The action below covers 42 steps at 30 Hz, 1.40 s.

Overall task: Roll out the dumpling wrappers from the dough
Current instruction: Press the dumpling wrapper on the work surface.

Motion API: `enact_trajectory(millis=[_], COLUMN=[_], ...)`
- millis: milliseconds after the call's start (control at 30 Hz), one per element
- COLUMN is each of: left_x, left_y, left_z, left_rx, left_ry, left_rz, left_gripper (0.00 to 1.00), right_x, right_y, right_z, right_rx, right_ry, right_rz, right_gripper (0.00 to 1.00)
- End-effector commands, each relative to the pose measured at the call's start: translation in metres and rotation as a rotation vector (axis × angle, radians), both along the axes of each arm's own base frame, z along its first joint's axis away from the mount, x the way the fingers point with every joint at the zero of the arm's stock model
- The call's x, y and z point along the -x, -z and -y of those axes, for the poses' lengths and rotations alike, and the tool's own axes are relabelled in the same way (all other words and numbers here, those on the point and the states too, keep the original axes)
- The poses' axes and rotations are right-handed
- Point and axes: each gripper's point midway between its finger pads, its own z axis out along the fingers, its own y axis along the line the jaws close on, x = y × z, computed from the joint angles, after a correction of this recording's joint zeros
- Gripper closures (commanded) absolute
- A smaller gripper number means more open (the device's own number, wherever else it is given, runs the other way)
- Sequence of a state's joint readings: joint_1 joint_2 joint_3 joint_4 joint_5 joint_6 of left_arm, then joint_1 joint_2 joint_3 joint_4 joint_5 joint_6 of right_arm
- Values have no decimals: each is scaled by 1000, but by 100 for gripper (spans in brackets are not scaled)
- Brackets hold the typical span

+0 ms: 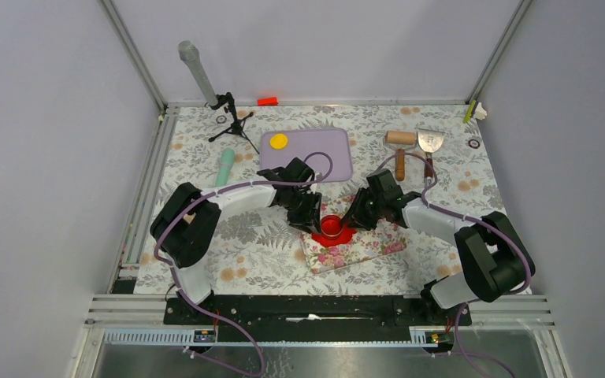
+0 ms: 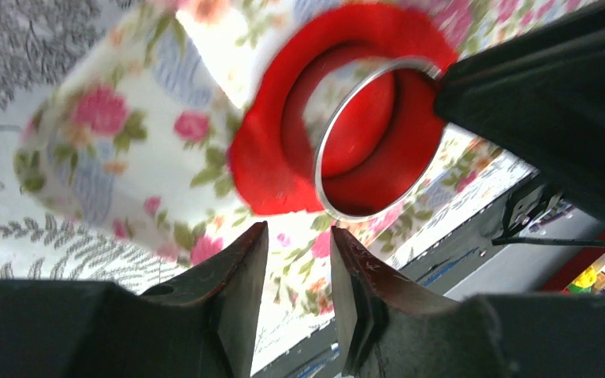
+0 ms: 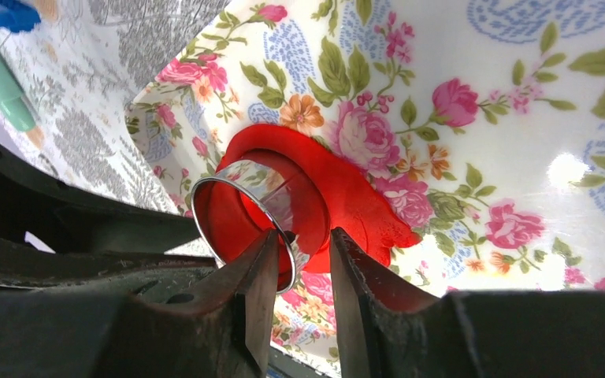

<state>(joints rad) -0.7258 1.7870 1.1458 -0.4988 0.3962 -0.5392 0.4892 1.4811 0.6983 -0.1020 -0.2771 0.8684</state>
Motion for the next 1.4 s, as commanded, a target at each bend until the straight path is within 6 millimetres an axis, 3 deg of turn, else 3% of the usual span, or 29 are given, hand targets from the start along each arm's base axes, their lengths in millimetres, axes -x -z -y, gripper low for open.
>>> enact_trajectory(millis=[0, 300, 433, 533, 633, 1233, 1367], left_x=[11, 2, -7, -15, -17, -34, -37], left_y=[-16, -27, -43, -45, -40, -18, -11], left_z=[-5, -3, 5, 9, 15, 30, 30], left_rx=[-15, -12, 38, 45, 56, 49, 28], left_ry=[25, 10, -4, -28, -33, -64, -79], left_rz=[-20, 23, 65, 82, 65, 42, 35], left_gripper=[62, 63, 62, 52, 52, 68, 84], right_x=[-15, -12, -13, -14, -15, -16, -16], right_y=[-4, -3, -3, -4, -4, -2, 0], right_z=[21, 18, 17, 16, 15, 15, 14], right_rx=[82, 73, 73, 72, 71, 72, 71], right_ry=[63, 37, 37, 35, 32, 27, 24], right_rz=[59, 45, 47, 46, 49, 43, 39], right_gripper=[64, 69, 72, 73, 74, 80, 82])
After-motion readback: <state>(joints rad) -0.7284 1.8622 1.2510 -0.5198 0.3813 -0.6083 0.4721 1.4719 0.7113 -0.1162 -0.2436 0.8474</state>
